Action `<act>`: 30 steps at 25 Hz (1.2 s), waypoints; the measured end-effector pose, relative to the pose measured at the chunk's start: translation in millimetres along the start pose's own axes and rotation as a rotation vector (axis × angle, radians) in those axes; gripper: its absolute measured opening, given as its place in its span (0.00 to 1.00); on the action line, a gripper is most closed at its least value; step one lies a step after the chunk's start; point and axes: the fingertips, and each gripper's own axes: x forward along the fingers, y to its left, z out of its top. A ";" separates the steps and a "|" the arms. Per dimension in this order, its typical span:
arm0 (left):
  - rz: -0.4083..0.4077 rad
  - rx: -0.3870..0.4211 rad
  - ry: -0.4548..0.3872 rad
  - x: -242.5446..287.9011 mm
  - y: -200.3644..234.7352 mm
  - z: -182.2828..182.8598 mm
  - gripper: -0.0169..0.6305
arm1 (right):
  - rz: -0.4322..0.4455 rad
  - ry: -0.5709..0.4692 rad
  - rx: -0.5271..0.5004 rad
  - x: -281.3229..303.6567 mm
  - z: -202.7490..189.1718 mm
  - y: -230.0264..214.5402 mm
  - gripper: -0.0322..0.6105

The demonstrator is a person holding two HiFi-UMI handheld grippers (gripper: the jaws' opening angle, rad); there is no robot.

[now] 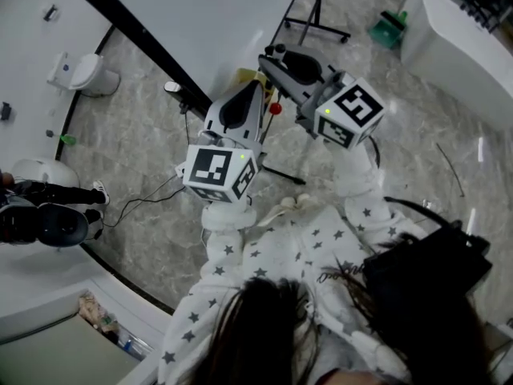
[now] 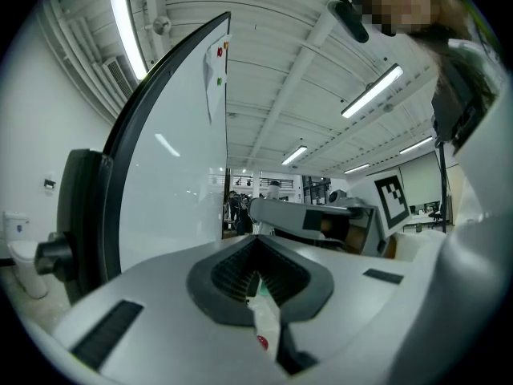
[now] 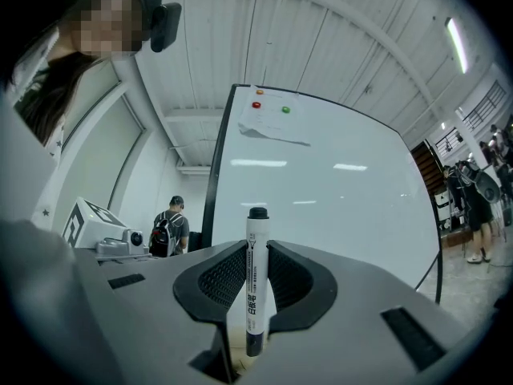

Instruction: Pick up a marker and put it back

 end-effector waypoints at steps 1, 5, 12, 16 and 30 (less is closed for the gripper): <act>0.004 -0.006 0.008 -0.1 1.7 -3.4 0.03 | -0.002 0.009 0.012 2.9 -6.2 -3.5 0.17; 0.010 -0.029 0.033 0.2 5.5 -11.0 0.03 | -0.011 0.044 0.046 10.9 -27.2 -15.7 0.17; 0.005 -0.060 0.085 4.1 5.5 -29.3 0.03 | -0.019 0.097 0.095 16.0 -64.3 -28.3 0.17; -0.005 -0.081 0.109 3.6 3.2 -39.9 0.03 | -0.032 0.133 0.113 15.3 -81.1 -31.0 0.17; -0.037 -0.112 0.126 7.3 -4.3 -49.0 0.03 | -0.101 0.234 0.077 5.8 -119.8 -45.0 0.17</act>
